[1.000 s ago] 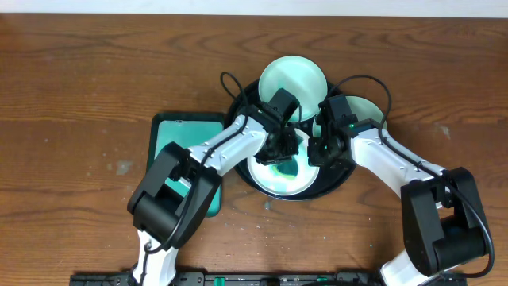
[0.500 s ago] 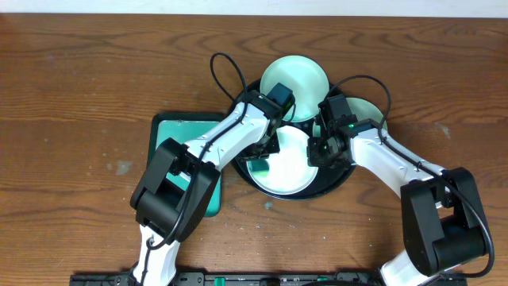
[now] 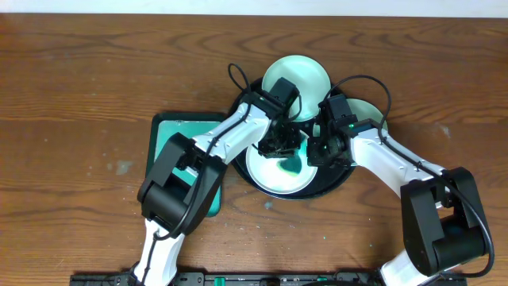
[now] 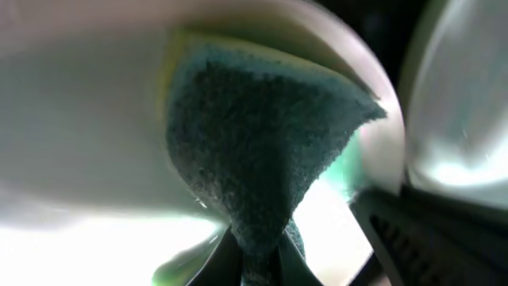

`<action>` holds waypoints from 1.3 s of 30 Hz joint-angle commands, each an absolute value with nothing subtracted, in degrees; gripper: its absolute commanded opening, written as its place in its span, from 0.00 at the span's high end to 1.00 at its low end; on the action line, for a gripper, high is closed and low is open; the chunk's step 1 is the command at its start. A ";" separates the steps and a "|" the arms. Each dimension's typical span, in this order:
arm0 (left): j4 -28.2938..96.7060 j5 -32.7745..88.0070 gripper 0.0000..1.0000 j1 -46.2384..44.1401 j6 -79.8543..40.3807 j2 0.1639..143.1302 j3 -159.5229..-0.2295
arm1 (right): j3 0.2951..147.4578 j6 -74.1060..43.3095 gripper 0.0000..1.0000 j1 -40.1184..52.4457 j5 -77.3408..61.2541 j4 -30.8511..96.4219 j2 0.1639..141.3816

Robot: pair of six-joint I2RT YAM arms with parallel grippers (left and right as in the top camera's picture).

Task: Clean dirty plates on tray and stack at the side
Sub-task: 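Scrub the white plate with the sponge while right gripper holds it, then return the sponge to the soapy tray with the left gripper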

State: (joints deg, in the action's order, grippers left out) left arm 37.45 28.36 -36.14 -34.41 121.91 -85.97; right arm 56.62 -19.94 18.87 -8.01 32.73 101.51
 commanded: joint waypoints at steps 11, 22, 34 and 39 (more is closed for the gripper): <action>55.42 24.25 0.93 -37.12 -27.97 123.98 -85.47 | 56.07 -19.25 0.99 18.46 -4.10 32.51 103.42; 57.63 -10.31 0.93 -33.67 -34.22 120.29 -86.65 | 56.07 -19.25 0.99 18.46 -4.10 32.51 103.42; 59.20 -11.03 0.93 -30.44 -33.78 105.84 -87.24 | 56.07 -19.25 0.99 18.46 -4.08 32.53 103.42; 61.89 -12.67 0.93 -24.16 -30.24 100.31 -86.94 | 56.07 -19.25 0.99 18.46 -3.88 32.51 103.42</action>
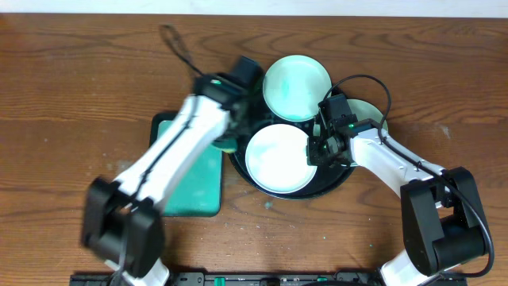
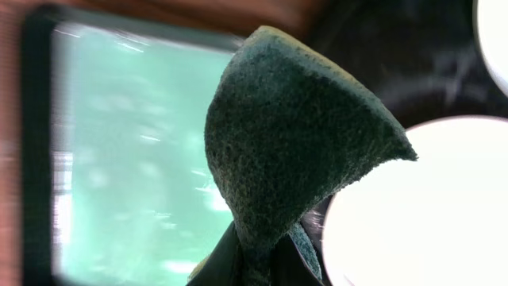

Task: Clean dirty plates on tray and stack at the side
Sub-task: 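Return the sponge to the soapy tray with the left gripper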

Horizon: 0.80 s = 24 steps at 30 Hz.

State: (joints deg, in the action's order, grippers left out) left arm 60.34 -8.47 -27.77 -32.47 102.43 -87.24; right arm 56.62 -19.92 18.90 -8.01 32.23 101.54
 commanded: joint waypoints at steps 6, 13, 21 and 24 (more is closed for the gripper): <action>60.23 -10.00 0.93 -15.18 -30.02 101.89 -78.02 | 56.07 -19.22 0.92 18.46 -3.92 32.32 103.42; 54.28 -1.67 0.83 -9.26 -26.33 102.06 -70.61 | 56.34 -19.20 0.99 18.46 -3.92 31.97 103.39; 55.05 0.67 0.32 -8.29 -25.10 87.05 -71.37 | 63.64 -13.21 0.99 23.62 -3.62 35.48 94.59; 54.98 0.64 0.26 -8.29 -25.10 79.77 -71.37 | 66.32 -12.03 0.99 27.38 0.19 34.50 91.50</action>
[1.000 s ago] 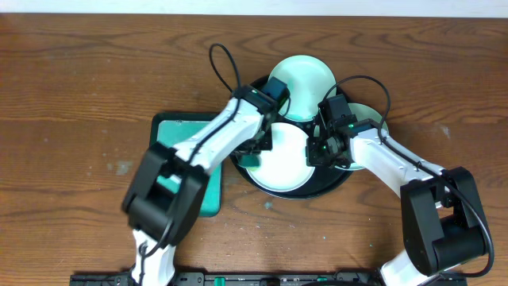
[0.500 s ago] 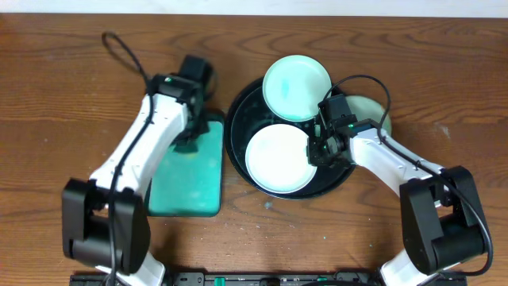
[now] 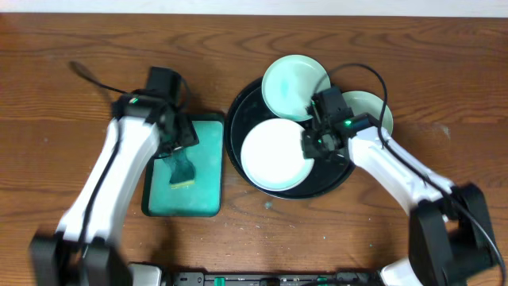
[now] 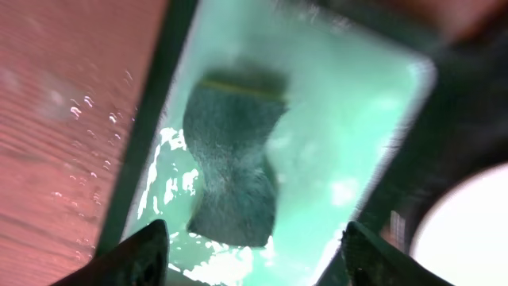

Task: Clean dirty plates on tray and stack at the side
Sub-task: 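Return the sponge to the soapy tray with the left gripper, then lift the white plate with the right gripper and swing it right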

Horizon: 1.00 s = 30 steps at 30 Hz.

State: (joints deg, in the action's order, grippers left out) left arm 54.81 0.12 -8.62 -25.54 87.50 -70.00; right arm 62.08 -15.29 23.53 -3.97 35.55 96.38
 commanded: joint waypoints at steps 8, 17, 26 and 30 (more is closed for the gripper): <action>54.92 0.62 0.21 -8.32 -25.10 59.96 -71.37 | 69.43 -2.59 0.99 41.67 8.08 18.04 90.48; 55.27 0.62 0.19 -8.32 -25.08 46.74 -71.37 | 69.43 7.07 0.99 54.72 30.70 2.24 97.19; 55.44 0.62 0.19 -8.32 -25.08 46.41 -71.37 | 69.43 21.47 0.99 62.78 48.23 -6.70 97.08; 55.40 0.62 0.19 -8.32 -25.10 46.41 -71.37 | 69.43 26.06 0.99 65.01 52.95 -10.63 97.08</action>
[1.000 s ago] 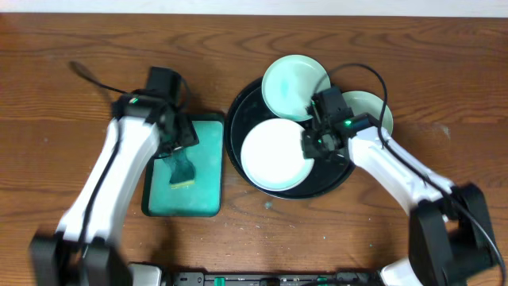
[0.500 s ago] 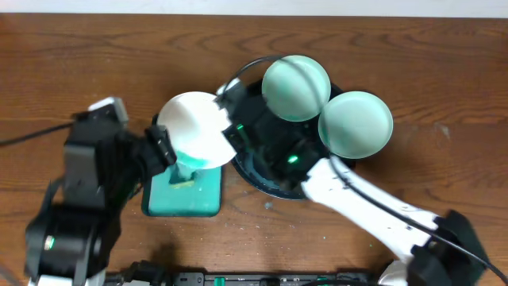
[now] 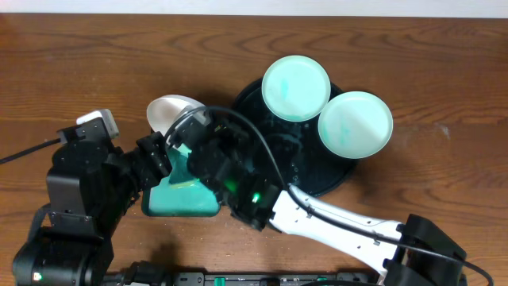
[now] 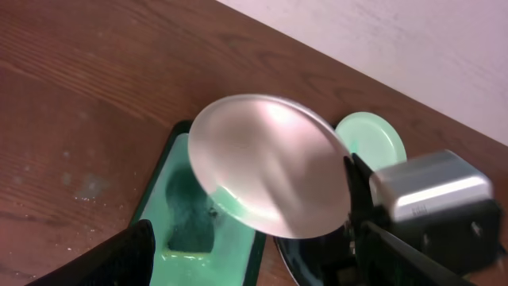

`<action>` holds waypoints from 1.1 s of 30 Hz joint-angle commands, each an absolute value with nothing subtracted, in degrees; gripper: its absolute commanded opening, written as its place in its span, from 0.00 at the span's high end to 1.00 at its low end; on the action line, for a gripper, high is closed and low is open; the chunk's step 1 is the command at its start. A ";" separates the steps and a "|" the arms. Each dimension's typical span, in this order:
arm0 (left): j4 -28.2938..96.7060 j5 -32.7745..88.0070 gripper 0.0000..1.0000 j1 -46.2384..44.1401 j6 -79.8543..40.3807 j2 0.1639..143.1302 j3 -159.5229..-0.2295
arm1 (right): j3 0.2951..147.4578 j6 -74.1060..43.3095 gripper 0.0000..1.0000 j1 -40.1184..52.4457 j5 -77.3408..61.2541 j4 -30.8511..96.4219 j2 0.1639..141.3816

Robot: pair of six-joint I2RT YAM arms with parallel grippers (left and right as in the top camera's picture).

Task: Clean dirty plates on tray and stack at the side
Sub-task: 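Lift the white plate with the right gripper and swing it right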

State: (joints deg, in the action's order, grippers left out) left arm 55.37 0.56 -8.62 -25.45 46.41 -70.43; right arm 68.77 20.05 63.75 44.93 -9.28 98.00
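A white plate [image 4: 270, 175] hangs tilted above the far end of the green sponge tray [image 4: 176, 155], with my right gripper [image 4: 350, 208] shut on its rim. From overhead the plate [image 3: 171, 111] shows left of the black round tray [image 3: 317, 179], and the right gripper [image 3: 196, 133] reaches across to it. The dark green sponge [image 4: 187, 224] lies in the green tray. My left gripper [image 4: 248, 266] is open and holds nothing, drawn back near the tray's front. Two pale green plates [image 3: 296, 87] [image 3: 355, 123] rest on the black tray's far rim.
The right arm [image 3: 317, 218] stretches across the table's front from lower right to the green tray [image 3: 181, 199]. The left arm's body [image 3: 79, 187] stands at the near left. Bare wood lies to the far left and behind the trays.
The right gripper has taken the white plate off the black tray and now holds it tilted over the green tray's far end. The left gripper, still open, has drawn back from above the sponge.
The left gripper first pressed the sponge on a green-stained white plate while the right gripper held its rim. Then the plate was white and the sponge was over the green tray. Then the sponge lay in that tray, let go. Now the plate is held off the black tray.
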 commanded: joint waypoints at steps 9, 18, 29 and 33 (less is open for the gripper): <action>55.42 0.62 0.19 -8.32 -25.10 46.41 -71.37 | 69.43 29.50 0.99 66.11 53.56 -14.41 97.08; 55.42 0.62 0.19 -8.32 -25.10 46.41 -71.37 | 69.43 29.50 0.99 66.11 53.56 -15.14 97.08; 55.42 0.62 0.19 -8.32 -25.10 46.41 -71.37 | 69.43 10.94 0.99 62.04 48.29 -8.01 97.10; 55.51 0.62 0.19 -8.32 -25.10 46.41 -71.37 | 69.43 -12.23 0.99 55.37 30.33 5.04 96.95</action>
